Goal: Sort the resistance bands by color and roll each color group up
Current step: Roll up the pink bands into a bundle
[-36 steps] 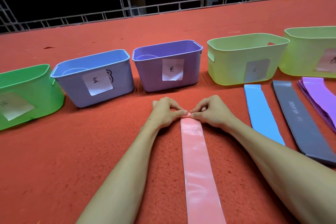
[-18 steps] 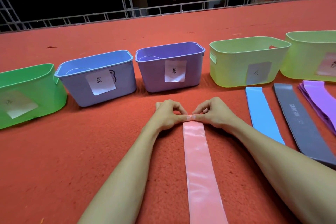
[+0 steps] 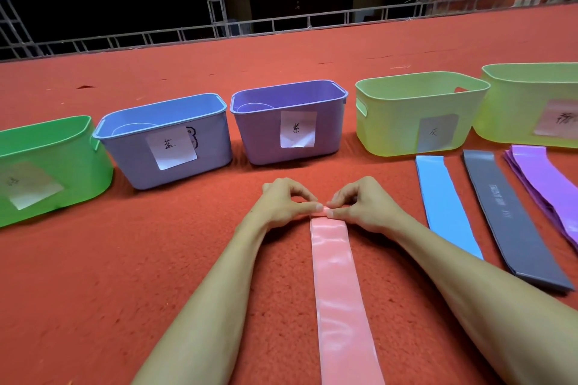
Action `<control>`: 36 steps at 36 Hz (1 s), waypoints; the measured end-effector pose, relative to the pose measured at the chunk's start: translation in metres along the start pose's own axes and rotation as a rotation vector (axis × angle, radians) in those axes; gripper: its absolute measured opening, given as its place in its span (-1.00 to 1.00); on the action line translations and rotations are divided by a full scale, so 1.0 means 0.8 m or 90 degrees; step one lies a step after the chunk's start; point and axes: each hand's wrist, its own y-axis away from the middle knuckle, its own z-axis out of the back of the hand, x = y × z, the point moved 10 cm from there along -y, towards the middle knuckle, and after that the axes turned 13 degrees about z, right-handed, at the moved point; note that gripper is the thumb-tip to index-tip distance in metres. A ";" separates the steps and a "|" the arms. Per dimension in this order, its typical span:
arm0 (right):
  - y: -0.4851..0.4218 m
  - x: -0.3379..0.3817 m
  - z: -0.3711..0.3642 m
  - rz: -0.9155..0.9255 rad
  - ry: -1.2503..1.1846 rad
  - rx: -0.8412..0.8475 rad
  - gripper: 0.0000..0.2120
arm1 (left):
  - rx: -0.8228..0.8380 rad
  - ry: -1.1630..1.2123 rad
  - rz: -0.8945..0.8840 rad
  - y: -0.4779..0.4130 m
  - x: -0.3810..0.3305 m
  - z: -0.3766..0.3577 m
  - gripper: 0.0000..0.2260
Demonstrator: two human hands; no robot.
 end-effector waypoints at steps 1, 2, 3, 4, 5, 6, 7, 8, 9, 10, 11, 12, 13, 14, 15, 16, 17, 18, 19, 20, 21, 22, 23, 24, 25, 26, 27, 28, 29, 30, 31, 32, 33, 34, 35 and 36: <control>0.001 0.000 0.000 -0.001 -0.004 -0.001 -0.81 | 0.003 -0.018 0.000 0.001 -0.001 0.000 -0.92; 0.001 0.000 0.001 -0.001 -0.009 -0.002 -0.79 | 0.010 -0.036 0.003 0.003 -0.001 -0.001 -0.86; 0.002 0.001 0.001 -0.002 -0.015 -0.002 -0.78 | 0.018 -0.048 0.005 0.004 -0.002 -0.002 -0.83; 0.003 0.003 0.001 -0.002 -0.022 0.000 -0.79 | 0.026 -0.056 0.004 0.005 -0.001 -0.003 -0.81; 0.004 0.005 0.000 -0.003 -0.033 0.001 -0.80 | 0.034 -0.064 0.000 0.006 -0.002 -0.005 -0.80; 0.005 0.007 0.000 -0.002 -0.047 0.002 -0.81 | 0.042 -0.070 -0.004 0.007 -0.002 -0.007 -0.80; 0.006 0.009 -0.001 -0.003 -0.061 0.002 -0.82 | 0.050 -0.076 -0.012 0.008 -0.003 -0.009 -0.80; 0.006 0.010 -0.002 -0.004 -0.072 0.003 -0.83 | 0.057 -0.078 -0.021 0.008 -0.004 -0.010 -0.80; 0.007 0.010 -0.002 -0.006 -0.079 0.004 -0.85 | 0.063 -0.078 -0.030 0.009 -0.006 -0.011 -0.81; 0.008 0.010 -0.003 -0.010 -0.078 0.005 -0.87 | 0.068 -0.077 -0.034 0.009 -0.007 -0.011 -0.82; 0.008 0.009 -0.002 -0.013 -0.076 0.003 -0.90 | 0.072 -0.076 -0.038 0.009 -0.007 -0.012 -0.84; 0.008 0.008 -0.001 -0.015 -0.074 -0.001 -0.92 | 0.076 -0.073 -0.043 0.009 -0.008 -0.013 -0.85; 0.009 0.008 0.001 -0.016 -0.070 -0.007 -0.93 | 0.079 -0.069 -0.050 0.009 -0.010 -0.015 -0.87; 0.010 0.008 0.002 -0.015 -0.066 -0.011 -0.93 | 0.081 -0.064 -0.057 0.009 -0.011 -0.016 -0.90; 0.010 0.008 0.003 -0.014 -0.062 -0.011 -0.94 | 0.085 -0.057 -0.063 0.009 -0.012 -0.017 -0.92; 0.011 0.009 0.002 -0.016 -0.059 -0.009 -0.93 | 0.092 -0.046 -0.068 0.009 -0.012 -0.018 -0.93; 0.011 0.009 0.002 -0.016 -0.054 -0.007 -0.88 | 0.099 -0.033 -0.072 0.010 -0.013 -0.019 -0.94; 0.011 0.008 0.002 -0.017 -0.046 -0.005 -0.81 | 0.105 -0.024 -0.074 0.011 -0.014 -0.019 -0.94; 0.010 0.006 0.002 -0.021 -0.036 0.000 -0.76 | 0.108 -0.018 -0.076 0.012 -0.015 -0.020 -0.95; 0.008 0.005 0.001 -0.024 -0.023 0.006 -0.75 | 0.108 -0.013 -0.079 0.012 -0.015 -0.019 -0.95; 0.007 0.005 0.001 -0.024 -0.006 0.015 -0.77 | 0.108 -0.006 -0.081 0.013 -0.016 -0.019 -0.93; 0.006 0.004 0.000 -0.023 0.010 0.022 -0.82 | 0.107 0.001 -0.082 0.014 -0.018 -0.019 -0.92; 0.004 0.003 0.000 -0.019 0.023 0.028 -0.87 | 0.105 0.004 -0.085 0.014 -0.020 -0.018 -0.90; 0.003 0.003 -0.001 -0.016 0.032 0.033 -0.90 | 0.100 0.000 -0.090 0.015 -0.022 -0.018 -0.90; 0.002 0.004 -0.002 -0.011 0.039 0.039 -0.91 | 0.093 -0.008 -0.096 0.015 -0.024 -0.018 -0.91; 0.001 0.005 -0.003 -0.006 0.045 0.047 -0.92 | 0.084 -0.015 -0.100 0.015 -0.026 -0.017 -0.91; 0.000 0.007 -0.004 -0.002 0.050 0.055 -0.93 | 0.074 -0.016 -0.101 0.015 -0.027 -0.016 -0.92; -0.001 0.009 -0.004 0.000 0.053 0.062 -0.95 | 0.067 -0.010 -0.100 0.015 -0.028 -0.015 -0.93; -0.002 0.010 -0.004 0.001 0.054 0.066 -0.95 | 0.063 -0.001 -0.098 0.015 -0.028 -0.014 -0.93; -0.002 0.012 -0.003 0.000 0.056 0.068 -0.94 | 0.060 0.010 -0.098 0.015 -0.029 -0.014 -0.94; -0.003 0.013 -0.002 -0.001 0.057 0.069 -0.92 | 0.054 0.018 -0.100 0.015 -0.030 -0.013 -0.94; -0.004 0.015 -0.001 0.000 0.054 0.068 -0.90 | 0.045 0.023 -0.104 0.016 -0.032 -0.012 -0.93; -0.005 0.017 0.001 0.000 0.043 0.063 -0.89 | 0.032 0.028 -0.107 0.016 -0.033 -0.010 -0.91; -0.006 0.018 0.003 -0.002 0.025 0.056 -0.88 | 0.017 0.035 -0.109 0.016 -0.035 -0.007 -0.88; -0.008 0.020 0.004 -0.002 0.005 0.049 -0.88 | 0.001 0.042 -0.108 0.015 -0.035 -0.004 -0.86; -0.010 0.022 0.006 -0.001 -0.007 0.044 -0.89 | -0.012 0.050 -0.106 0.015 -0.036 -0.001 -0.84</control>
